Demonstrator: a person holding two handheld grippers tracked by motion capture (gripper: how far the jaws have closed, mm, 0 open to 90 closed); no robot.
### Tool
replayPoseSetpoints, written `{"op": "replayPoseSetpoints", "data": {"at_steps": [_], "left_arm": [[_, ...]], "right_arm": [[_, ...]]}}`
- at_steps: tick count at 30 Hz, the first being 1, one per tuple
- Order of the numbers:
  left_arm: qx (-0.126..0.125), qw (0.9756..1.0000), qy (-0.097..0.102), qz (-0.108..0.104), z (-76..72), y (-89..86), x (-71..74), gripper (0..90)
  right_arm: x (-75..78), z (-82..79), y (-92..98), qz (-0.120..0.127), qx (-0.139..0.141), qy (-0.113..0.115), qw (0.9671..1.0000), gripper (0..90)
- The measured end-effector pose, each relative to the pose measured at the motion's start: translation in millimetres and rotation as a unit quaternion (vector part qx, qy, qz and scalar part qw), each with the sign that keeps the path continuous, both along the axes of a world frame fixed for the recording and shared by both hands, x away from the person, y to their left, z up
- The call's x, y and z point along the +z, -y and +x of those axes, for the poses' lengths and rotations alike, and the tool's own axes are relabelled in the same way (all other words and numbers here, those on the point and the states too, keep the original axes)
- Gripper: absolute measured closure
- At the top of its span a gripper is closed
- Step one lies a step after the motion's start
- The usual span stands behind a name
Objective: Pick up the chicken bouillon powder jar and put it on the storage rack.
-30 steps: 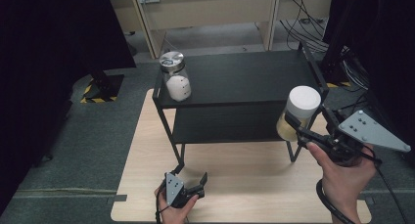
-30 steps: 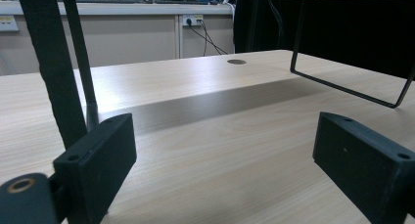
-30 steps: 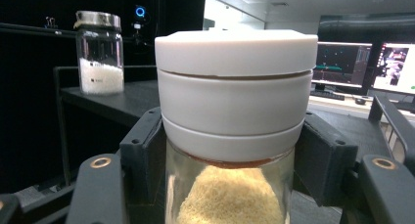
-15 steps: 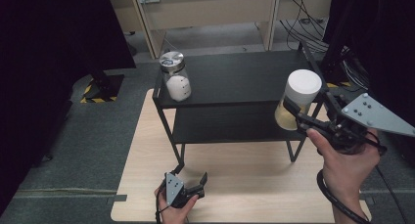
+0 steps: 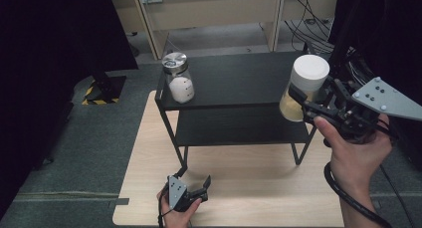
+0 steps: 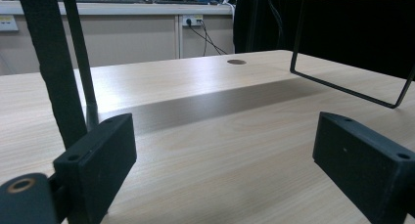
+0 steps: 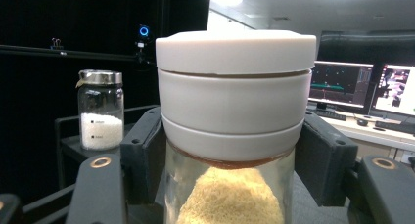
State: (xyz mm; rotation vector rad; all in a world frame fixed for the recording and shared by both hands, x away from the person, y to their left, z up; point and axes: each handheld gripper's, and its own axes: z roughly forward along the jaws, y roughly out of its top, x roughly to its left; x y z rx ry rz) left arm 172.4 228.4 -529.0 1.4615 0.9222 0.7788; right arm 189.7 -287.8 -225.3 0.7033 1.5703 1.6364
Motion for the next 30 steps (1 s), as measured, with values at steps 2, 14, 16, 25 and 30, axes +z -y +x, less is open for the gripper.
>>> {"op": "replayPoseSetpoints", "data": {"at_steps": [2, 14, 16, 25, 30], "left_arm": [[0.000, 1.0000, 0.001, -0.001, -0.1, -0.1, -0.3, 8.4], [0.000, 1.0000, 0.000, 0.000, 0.1, -0.4, 0.0, 8.4], [0.000, 1.0000, 0.000, 0.000, 0.1, -0.4, 0.0, 8.4], [0.000, 1.0000, 0.000, -0.001, 0.1, -0.5, -0.1, 8.4], [0.000, 1.0000, -0.001, -0.001, 0.3, -0.6, 0.1, 8.5]], "right_arm": [[2.7, 1.9, -0.6, -0.001, 0.000, -0.001, 1.0000, 35.5], [13.1, 15.2, -5.5, -0.001, -0.032, -0.009, 0.9995, 35.5], [15.4, 16.4, -8.7, -0.006, -0.046, -0.006, 0.9989, 35.5], [19.1, 25.4, -14.2, -0.006, -0.081, -0.014, 0.9966, 35.4], [21.5, 30.9, -15.5, -0.008, -0.092, -0.018, 0.9955, 35.4]]}}
